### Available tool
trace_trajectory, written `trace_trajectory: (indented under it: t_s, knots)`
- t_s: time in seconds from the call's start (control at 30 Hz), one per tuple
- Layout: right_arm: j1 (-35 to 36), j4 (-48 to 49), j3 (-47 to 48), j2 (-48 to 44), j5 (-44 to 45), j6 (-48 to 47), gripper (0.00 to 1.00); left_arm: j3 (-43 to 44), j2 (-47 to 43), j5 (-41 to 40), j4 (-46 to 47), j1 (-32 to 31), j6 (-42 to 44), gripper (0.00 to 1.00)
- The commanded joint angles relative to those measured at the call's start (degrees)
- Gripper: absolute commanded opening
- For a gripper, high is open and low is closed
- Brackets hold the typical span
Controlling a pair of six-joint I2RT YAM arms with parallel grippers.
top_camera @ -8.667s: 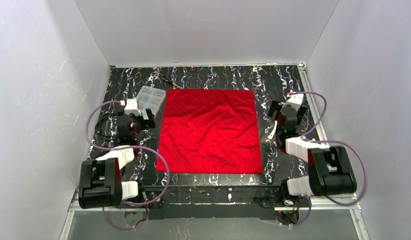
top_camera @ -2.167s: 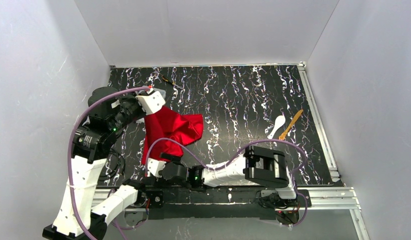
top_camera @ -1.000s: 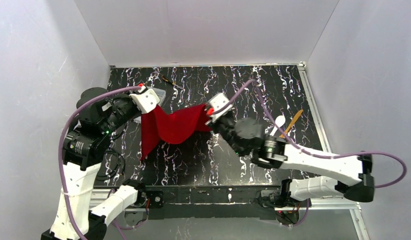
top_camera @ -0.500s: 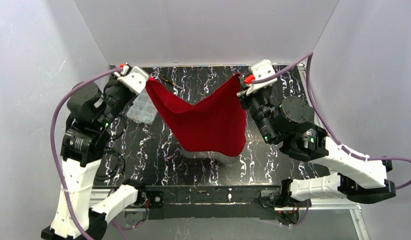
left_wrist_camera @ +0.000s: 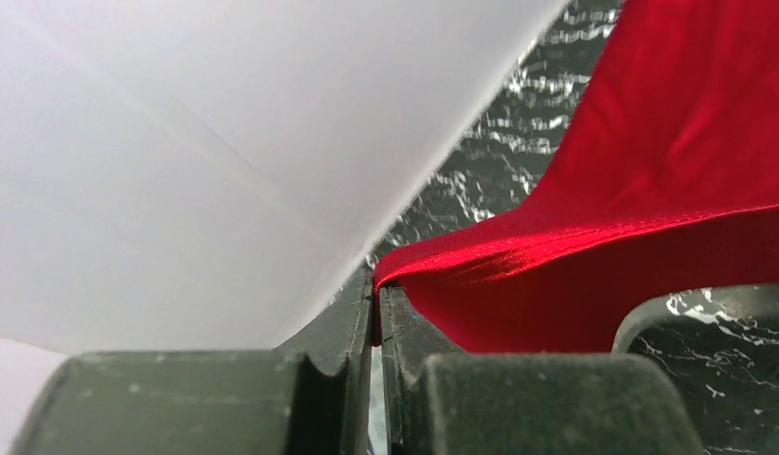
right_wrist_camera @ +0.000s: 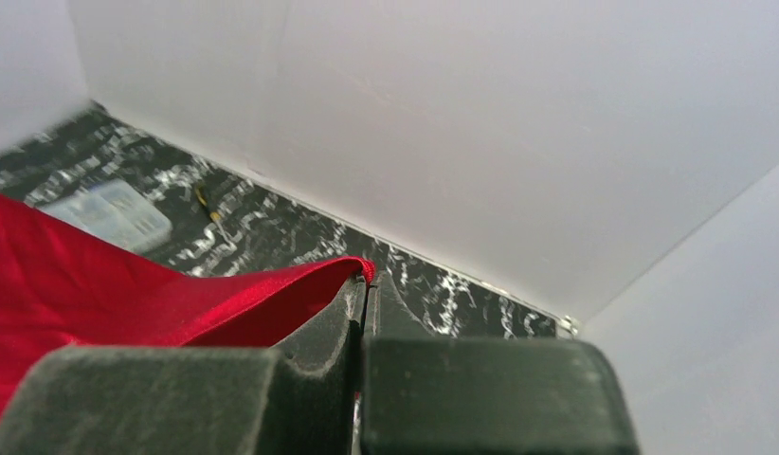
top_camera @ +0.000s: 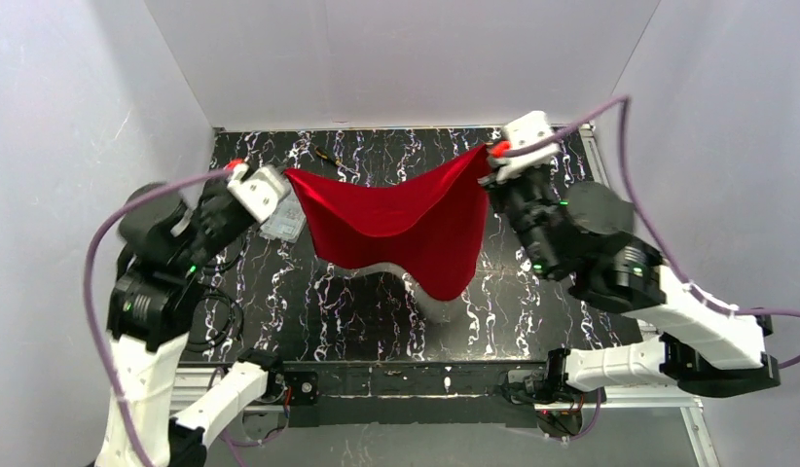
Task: Fold the napkin into a case and place the utensils inside
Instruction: Flatten the napkin at the center of the board.
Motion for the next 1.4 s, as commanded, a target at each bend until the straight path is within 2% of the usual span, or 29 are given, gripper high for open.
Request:
trace_trajectory:
  t_s: [0.0, 0.17, 0.27, 0.4, 0.53, 0.6, 0.67, 0.7, 0.77, 0.9, 1.03, 1.13, 1.37]
  knots:
    - [0.3, 1.4, 3.5, -7.8, -6.9, 3.3, 0.01, 0.1, -6.9, 6.8, 2.7, -0.1, 2.9, 0.00]
    - [0.3, -6.2, 11.7, -5.5, -10.2, 3.6, 0.01, 3.4, -8.5, 4.8, 4.7, -0.1, 1.6, 0.00]
    - [0.3, -5.5, 15.6, -5.2, -10.5, 2.8, 0.01, 4.4, -8.8, 3.8, 5.1, -0.1, 0.1, 0.00]
    - [0.3, -0.4, 11.2, -4.6, -3.5, -2.6, 0.01, 1.6, -8.3, 1.2, 2.7, -0.1, 2.1, 0.00]
    - [-0.7, 3.4, -1.1, 0.9, 7.2, -10.8, 0.01, -4.6, -5.7, -3.8, 0.6, -0.1, 7.3, 0.00]
    - [-7.6, 3.5, -6.5, 2.0, 2.2, -6.5, 0.01, -8.1, -3.7, -7.0, 0.9, -0.1, 10.7, 0.00]
    - [-20.3, -1.6, -8.7, 2.8, -8.9, 2.8, 0.01, -11.3, -0.8, -10.2, 2.8, -0.1, 13.0, 0.00]
    - [-25.8, -1.7, -10.8, 3.1, -13.1, 5.5, 0.01, -12.6, 0.6, -11.3, 3.9, -0.1, 13.5, 0.00]
    - [-32.4, 0.7, -14.9, 4.0, -17.6, 7.8, 0.01, -15.3, 3.3, -12.4, 7.3, 0.0, 14.6, 0.00]
    - [-36.5, 6.4, -20.1, 7.6, -16.6, 8.1, 0.01, -18.7, 11.6, -14.3, 13.2, 0.0, 16.6, 0.00]
    - [-42.1, 10.4, -24.5, 10.8, -20.7, 11.5, 0.01, -20.3, 21.1, -18.3, 18.5, 0.1, 18.0, 0.00]
    - [-46.0, 15.4, -29.4, 14.5, -24.3, 13.9, 0.01, -22.8, 27.5, -17.6, 26.0, 0.2, 19.2, 0.00]
    - [-50.3, 19.0, -28.0, 25.1, -28.5, 16.6, 0.01, -17.4, 41.4, -18.7, 30.5, 0.2, 19.3, 0.00]
